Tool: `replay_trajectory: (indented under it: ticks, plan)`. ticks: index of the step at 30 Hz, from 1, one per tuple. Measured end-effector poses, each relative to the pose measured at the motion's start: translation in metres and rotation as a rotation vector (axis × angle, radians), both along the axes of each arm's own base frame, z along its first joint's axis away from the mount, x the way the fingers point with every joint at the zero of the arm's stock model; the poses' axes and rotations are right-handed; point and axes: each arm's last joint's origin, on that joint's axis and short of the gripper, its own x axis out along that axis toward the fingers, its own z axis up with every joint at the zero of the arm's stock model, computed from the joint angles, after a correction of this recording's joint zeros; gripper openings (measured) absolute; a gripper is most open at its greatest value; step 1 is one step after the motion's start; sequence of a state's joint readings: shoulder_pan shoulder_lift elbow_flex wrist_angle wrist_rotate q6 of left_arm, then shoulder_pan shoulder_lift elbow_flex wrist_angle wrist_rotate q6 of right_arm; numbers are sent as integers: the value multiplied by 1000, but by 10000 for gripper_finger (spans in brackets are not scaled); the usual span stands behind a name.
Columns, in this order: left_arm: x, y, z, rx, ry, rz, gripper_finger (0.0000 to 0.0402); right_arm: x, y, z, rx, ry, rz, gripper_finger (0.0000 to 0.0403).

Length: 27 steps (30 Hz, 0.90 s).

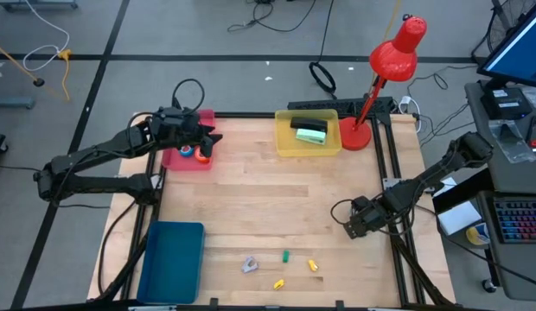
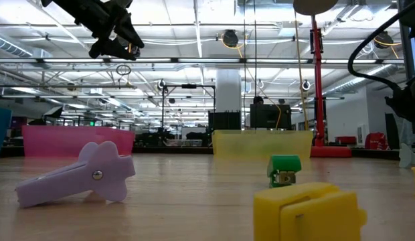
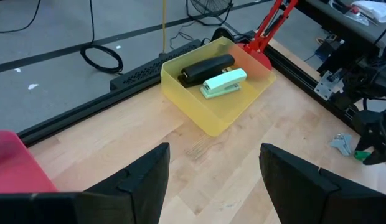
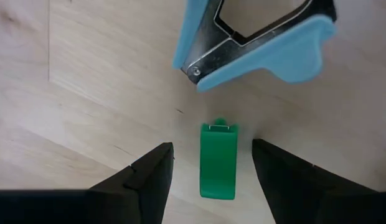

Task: Pick and place Stapler, Stapler remover, tape
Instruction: Put the small green stapler into the yellow bin

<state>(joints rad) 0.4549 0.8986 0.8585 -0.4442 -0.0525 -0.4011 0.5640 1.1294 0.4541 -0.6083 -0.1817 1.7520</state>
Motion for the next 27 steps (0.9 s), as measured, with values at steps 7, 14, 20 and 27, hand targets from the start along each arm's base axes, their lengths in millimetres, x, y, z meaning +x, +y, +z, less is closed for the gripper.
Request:
replay_trajectory:
  ticks: [7,14,20,27]
  plan:
    - [0,0,0,0,0,-1,248,-1,0,-1,4,13,15,163]
    - [0,0,0,0,0,-1,248,-3,0,2,33,16,38,78]
    - [0,0,0,6,3,-5,248,0,5,18,209,-112,103,63]
    - [0,0,0,35,20,-24,248,20,10,65,362,-562,37,63]
